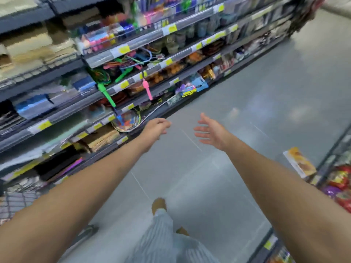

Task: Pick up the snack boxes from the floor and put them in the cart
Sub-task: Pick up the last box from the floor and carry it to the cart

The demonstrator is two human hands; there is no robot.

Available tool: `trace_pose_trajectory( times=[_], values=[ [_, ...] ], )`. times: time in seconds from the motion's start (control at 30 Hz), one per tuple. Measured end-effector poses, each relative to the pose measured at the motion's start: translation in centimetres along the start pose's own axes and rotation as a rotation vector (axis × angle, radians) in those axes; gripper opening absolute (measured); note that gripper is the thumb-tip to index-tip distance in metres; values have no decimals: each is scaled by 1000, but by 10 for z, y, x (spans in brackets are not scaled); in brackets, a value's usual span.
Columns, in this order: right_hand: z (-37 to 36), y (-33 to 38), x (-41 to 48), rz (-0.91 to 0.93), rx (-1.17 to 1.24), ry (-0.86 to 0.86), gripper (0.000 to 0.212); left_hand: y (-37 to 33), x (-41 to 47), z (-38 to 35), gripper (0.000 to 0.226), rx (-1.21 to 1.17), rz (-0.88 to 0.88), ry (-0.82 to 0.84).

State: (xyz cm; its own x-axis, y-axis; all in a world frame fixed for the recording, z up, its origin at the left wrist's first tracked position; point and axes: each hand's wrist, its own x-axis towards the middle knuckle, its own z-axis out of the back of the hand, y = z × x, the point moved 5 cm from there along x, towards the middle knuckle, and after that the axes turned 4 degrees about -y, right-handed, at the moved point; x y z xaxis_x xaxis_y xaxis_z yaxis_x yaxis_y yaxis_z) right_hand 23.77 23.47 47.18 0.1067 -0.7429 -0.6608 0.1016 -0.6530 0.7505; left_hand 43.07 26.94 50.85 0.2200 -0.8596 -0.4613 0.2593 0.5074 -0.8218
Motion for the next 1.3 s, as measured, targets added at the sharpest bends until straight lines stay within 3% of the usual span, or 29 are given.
trace_pose_trajectory(
  times=[0.2, 0.53, 0.73, 1.0, 1.3],
  values=[
    [129, -4, 16, -19, 142, -169, 25, -60, 33, -124, 6, 80, -50, 167],
    [324, -13, 71, -102, 352, -437, 22, -145, 120, -341, 34, 239, -112, 470],
    [433, -48, 78, -171, 546, -602, 18, -177, 144, -479, 38, 374, -115, 685],
    [545, -101, 72, -249, 731, -738, 23, -200, 133, -634, 38, 541, -140, 898],
    [699, -127, 121, -343, 872, -777, 29, -220, 155, -821, 40, 670, -54, 984]
  ],
)
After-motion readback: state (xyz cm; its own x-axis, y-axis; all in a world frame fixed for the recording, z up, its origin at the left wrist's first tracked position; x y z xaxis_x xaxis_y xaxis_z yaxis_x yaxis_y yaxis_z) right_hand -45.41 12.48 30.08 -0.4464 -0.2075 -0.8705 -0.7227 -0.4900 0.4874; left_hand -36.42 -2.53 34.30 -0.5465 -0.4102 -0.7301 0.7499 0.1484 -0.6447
